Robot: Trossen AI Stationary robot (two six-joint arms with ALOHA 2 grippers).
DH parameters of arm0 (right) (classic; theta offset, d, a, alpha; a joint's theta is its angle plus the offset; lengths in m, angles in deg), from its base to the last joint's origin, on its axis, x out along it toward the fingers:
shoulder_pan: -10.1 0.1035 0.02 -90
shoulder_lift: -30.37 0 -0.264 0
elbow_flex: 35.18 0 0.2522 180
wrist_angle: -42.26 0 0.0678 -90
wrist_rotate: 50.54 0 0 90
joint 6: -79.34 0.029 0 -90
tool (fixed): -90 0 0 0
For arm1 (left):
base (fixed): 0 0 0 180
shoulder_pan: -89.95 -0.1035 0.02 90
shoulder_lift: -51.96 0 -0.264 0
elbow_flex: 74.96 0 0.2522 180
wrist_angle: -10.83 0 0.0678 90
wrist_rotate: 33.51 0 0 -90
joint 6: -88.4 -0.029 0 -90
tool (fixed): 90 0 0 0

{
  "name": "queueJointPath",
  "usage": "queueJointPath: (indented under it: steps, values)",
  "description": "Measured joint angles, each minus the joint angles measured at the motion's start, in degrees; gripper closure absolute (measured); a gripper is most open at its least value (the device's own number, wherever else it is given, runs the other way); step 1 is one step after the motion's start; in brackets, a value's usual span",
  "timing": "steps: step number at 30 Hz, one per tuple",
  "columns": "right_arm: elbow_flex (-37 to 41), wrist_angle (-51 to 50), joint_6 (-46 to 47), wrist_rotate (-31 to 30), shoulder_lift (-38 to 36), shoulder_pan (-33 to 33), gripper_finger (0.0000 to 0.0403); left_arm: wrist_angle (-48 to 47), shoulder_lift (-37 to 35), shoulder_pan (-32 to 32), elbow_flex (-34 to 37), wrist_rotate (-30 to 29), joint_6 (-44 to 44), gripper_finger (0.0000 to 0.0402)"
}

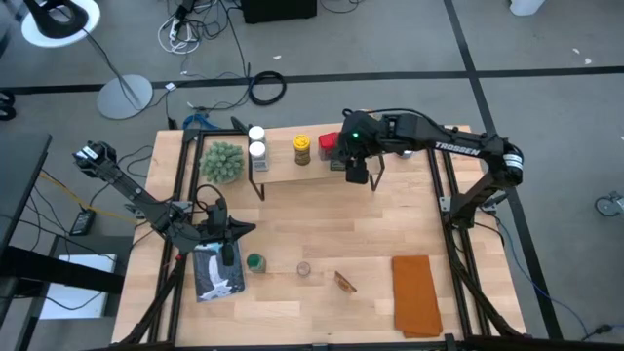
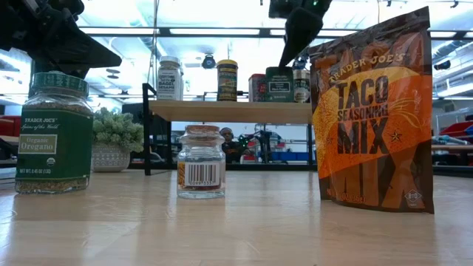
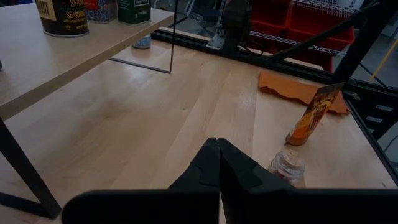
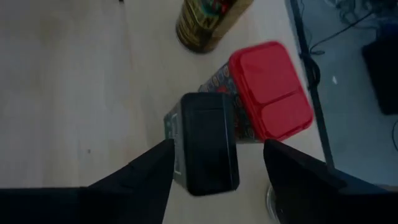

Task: Shelf spices
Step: Adjust the red seasoning can

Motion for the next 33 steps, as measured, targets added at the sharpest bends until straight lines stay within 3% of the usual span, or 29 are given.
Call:
queueJointPath:
  steps: [6, 14, 20, 26, 29, 33]
  values:
    - [0.0, -0.1, 3.0, 0.2, -3.3, 1.7, 0.0157, 0.0, 0.0, 0.0, 0.0, 0.0, 0.0, 0.04]
    - [0.1, -3.9, 14.6, 3.4, -6.1, 3.7, 0.0154, 0.0, 0.0, 0.0, 0.0, 0.1, 0.2, 0.04]
    - [9.7, -2.4, 22.0, 1.1, -12.6, 6.0, 0.0155, 0.0, 0.0, 0.0, 0.0, 0.6, 0.2, 0.04]
    - [28.3, 16.7, 31.7, -6.7, -24.3, 11.3, 0.0154, 0.0, 0.0, 0.0, 0.0, 0.5, 0.2, 0.04]
    - [36.7, 33.4, 34.4, -6.8, -27.8, 13.6, 0.0153, 0.0, 0.0, 0.0, 0.0, 0.5, 0.2, 0.04]
    - [42.9, 58.6, 33.4, -6.2, -26.8, 14.2, 0.0156, 0.0, 0.0, 0.0, 0.0, 0.3, 0.1, 0.04]
